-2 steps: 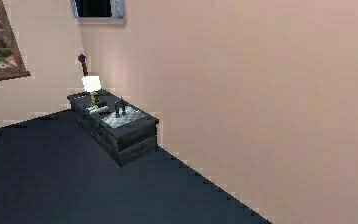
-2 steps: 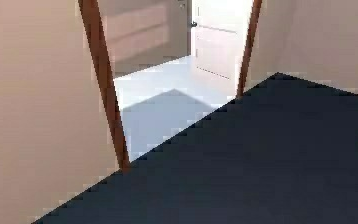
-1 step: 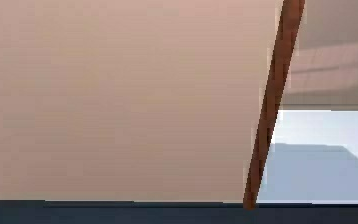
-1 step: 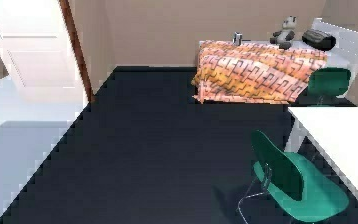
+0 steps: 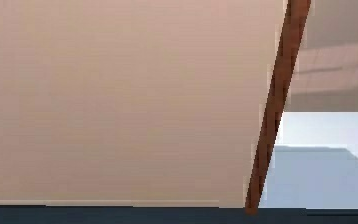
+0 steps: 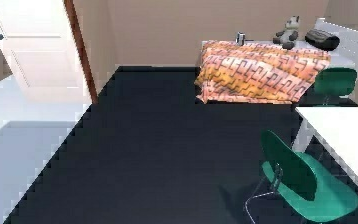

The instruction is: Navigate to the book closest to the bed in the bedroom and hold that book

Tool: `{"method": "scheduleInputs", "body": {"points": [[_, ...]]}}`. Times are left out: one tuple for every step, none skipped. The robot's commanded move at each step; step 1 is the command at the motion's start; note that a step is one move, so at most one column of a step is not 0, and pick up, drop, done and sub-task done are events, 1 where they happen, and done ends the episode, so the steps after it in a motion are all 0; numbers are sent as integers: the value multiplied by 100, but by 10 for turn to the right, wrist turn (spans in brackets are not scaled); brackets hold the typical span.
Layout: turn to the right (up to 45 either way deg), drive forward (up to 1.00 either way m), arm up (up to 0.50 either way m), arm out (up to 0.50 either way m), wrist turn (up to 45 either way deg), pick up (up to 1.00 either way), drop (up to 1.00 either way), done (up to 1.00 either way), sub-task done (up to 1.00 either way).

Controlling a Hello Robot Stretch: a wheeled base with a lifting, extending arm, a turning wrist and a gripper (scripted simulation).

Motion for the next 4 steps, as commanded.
{"method": "scheduleInputs", "body": {"points": [[-450, 0, 0, 0, 0, 0, 0, 0, 0], [-420, 0, 0, 0, 0, 0, 0, 0, 0], [0, 100, 0, 0, 0, 0, 0, 0, 0], [0, 55, 0, 0, 0, 0, 0, 0, 0]]}}
